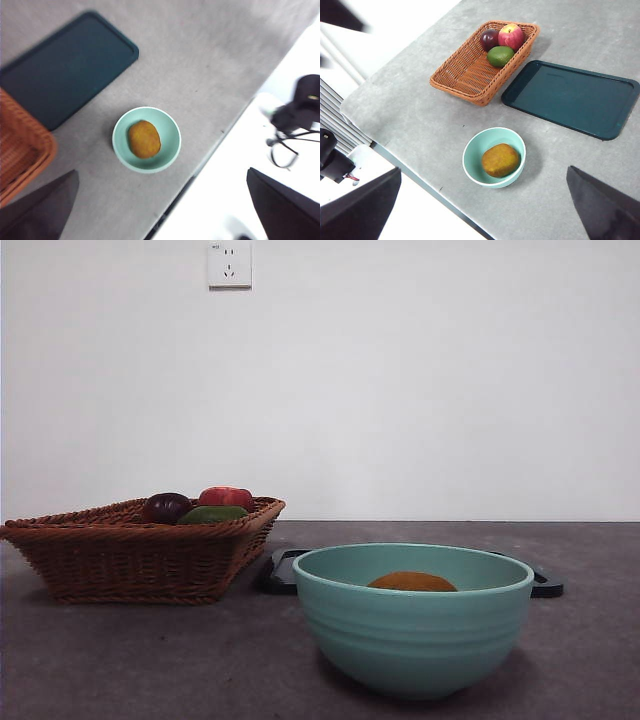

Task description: Pick up the wifruite, put it on the bowl, pick up the plate, put it on desk

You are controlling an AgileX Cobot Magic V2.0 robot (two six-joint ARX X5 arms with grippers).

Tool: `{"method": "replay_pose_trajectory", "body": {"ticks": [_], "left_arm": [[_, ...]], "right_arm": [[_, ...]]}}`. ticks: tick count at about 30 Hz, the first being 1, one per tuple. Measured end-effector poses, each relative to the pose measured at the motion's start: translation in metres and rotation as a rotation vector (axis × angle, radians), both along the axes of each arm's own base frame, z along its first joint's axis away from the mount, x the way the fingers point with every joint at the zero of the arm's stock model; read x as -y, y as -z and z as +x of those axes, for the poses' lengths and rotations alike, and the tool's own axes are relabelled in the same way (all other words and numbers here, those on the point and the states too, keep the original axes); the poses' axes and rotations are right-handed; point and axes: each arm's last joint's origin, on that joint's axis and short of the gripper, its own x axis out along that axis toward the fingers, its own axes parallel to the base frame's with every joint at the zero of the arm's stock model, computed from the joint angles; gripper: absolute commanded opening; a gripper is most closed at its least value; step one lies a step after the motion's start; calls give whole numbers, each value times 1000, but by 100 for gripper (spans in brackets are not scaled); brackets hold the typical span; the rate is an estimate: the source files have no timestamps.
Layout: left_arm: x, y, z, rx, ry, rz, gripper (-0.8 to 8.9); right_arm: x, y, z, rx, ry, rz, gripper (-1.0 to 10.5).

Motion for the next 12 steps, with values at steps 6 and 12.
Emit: {"method": "replay_pose_trajectory", "body": {"ticks": [6, 12], "left_arm": [[-85, -11, -46, 94, -32, -67, 566], [-138, 4, -76, 158, -44, -167, 563]], "right_arm": [[1, 0, 0, 0, 21, -8, 584], [0, 0, 0, -4, 24, -4, 585]]}}
